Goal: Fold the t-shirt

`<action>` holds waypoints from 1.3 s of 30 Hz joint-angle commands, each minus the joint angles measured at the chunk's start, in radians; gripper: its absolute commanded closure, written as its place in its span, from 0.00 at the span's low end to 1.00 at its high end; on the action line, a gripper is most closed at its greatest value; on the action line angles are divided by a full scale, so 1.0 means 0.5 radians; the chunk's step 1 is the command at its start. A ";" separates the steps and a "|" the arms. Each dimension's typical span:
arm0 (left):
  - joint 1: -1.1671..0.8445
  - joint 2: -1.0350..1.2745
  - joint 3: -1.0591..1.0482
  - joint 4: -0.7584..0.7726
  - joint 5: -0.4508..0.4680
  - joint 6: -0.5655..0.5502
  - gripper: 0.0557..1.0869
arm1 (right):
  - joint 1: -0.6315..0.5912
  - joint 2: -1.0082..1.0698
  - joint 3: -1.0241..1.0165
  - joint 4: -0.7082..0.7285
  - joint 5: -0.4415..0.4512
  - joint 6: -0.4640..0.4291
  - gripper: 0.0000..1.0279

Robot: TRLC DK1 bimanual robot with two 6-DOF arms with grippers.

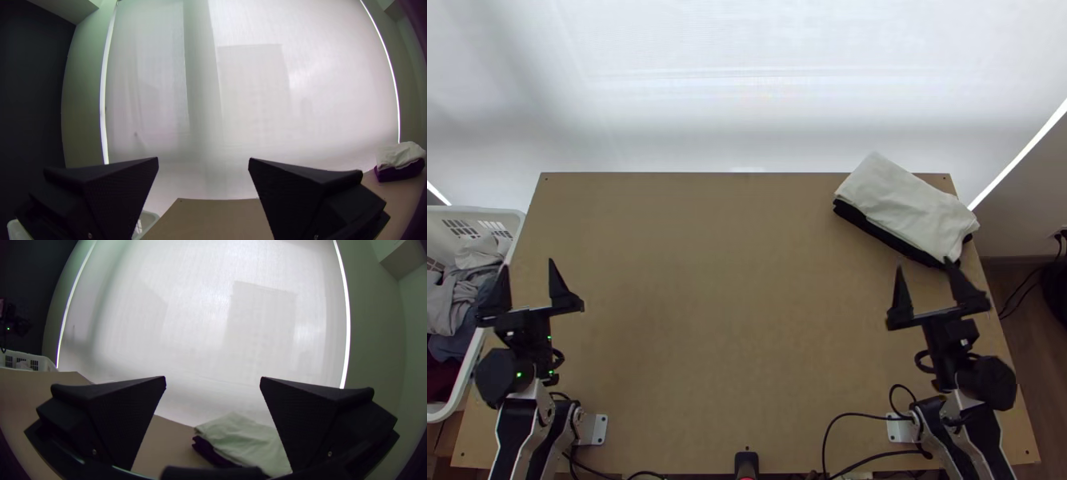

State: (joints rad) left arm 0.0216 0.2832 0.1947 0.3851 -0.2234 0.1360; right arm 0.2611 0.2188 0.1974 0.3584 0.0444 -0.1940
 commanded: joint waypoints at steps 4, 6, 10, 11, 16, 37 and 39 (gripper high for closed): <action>-0.006 -0.208 -0.291 0.064 0.036 0.016 0.04 | 0.079 -0.434 -0.392 -0.131 -0.006 0.047 0.03; -0.003 -0.324 -0.356 -0.006 0.036 -0.036 0.04 | 0.082 -0.438 -0.392 -0.318 -0.006 0.078 0.03; -0.006 -0.570 -0.396 -0.338 0.109 -0.149 0.04 | 0.073 -0.444 -0.392 -0.616 -0.006 0.167 0.03; -0.003 -0.570 -0.399 -0.393 0.109 -0.198 0.04 | 0.067 -0.444 -0.392 -0.628 -0.003 0.195 0.03; 0.027 -0.566 -0.393 -0.706 0.122 -0.398 0.04 | 0.088 -0.441 -0.392 -0.628 0.000 0.250 0.03; 0.046 -0.566 -0.389 -0.715 0.177 -0.407 0.04 | 0.082 -0.444 -0.392 -0.628 0.000 0.247 0.03; 0.046 -0.566 -0.389 -0.715 0.177 -0.407 0.04 | 0.082 -0.444 -0.392 -0.628 0.000 0.247 0.03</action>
State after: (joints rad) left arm 0.0414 0.0063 0.0399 0.0422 -0.1417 -0.0532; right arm 0.2947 0.0051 0.0128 0.0418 0.0444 -0.0818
